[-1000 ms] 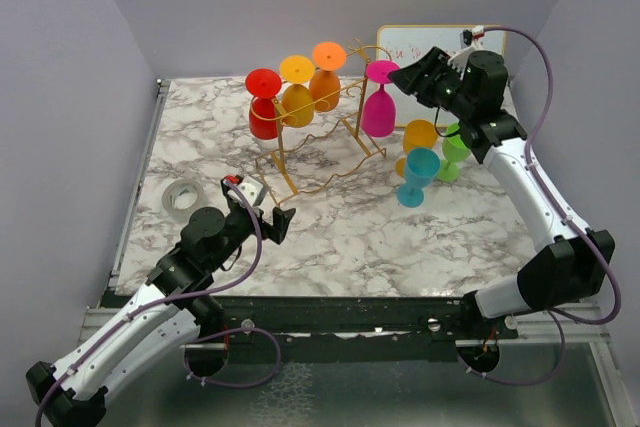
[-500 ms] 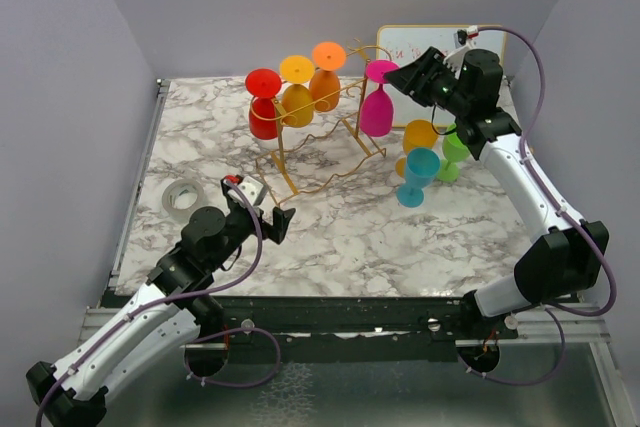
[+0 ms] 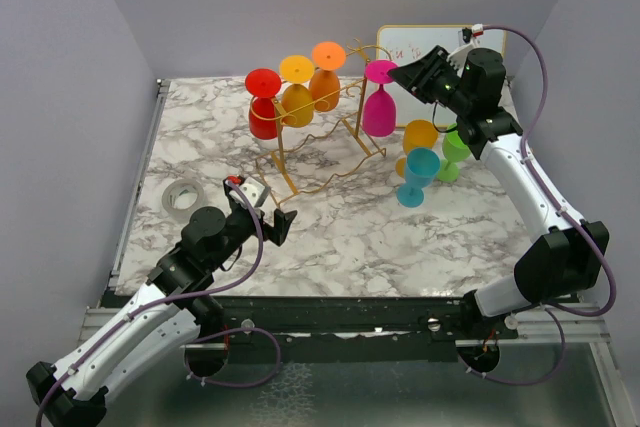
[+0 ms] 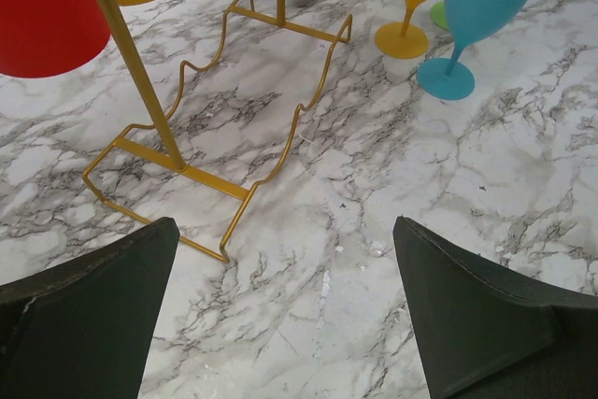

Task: Take the wine glass off the wine glass rack
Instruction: Pick up the wine glass from the wine rack.

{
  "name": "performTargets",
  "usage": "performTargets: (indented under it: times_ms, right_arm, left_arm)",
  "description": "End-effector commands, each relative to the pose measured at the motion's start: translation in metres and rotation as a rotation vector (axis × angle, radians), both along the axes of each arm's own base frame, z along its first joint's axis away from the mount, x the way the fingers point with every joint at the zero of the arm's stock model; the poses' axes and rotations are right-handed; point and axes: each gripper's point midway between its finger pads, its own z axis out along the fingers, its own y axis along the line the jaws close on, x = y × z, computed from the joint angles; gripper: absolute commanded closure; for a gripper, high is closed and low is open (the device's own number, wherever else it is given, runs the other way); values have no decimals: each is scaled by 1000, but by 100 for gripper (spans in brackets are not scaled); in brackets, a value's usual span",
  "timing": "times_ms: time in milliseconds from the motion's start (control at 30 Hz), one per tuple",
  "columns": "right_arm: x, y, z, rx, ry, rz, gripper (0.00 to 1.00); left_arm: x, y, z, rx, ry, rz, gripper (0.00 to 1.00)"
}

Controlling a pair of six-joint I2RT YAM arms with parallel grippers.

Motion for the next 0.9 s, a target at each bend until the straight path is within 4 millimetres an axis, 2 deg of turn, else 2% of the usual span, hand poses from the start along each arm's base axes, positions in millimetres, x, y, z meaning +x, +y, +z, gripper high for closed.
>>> performTargets:
  times_ms: [0, 300, 367, 600, 867]
  right_arm:
    - [5, 1, 3, 17, -11, 5, 69]
    - [4, -2, 4, 37, 0, -19, 72]
    - [4, -4, 12, 57, -24, -28, 73]
    - [-2, 1, 19, 116, -19, 17, 77]
    - [-1, 1, 14, 159, 16, 25, 83]
  left_arm:
    - [-4, -3, -4, 6, 2, -37, 1]
    - [-5, -4, -4, 7, 3, -40, 1]
    - [-5, -4, -4, 7, 4, -41, 1]
    - [-4, -4, -7, 13, 11, -39, 1]
    - [-3, -4, -9, 18, 21, -34, 1]
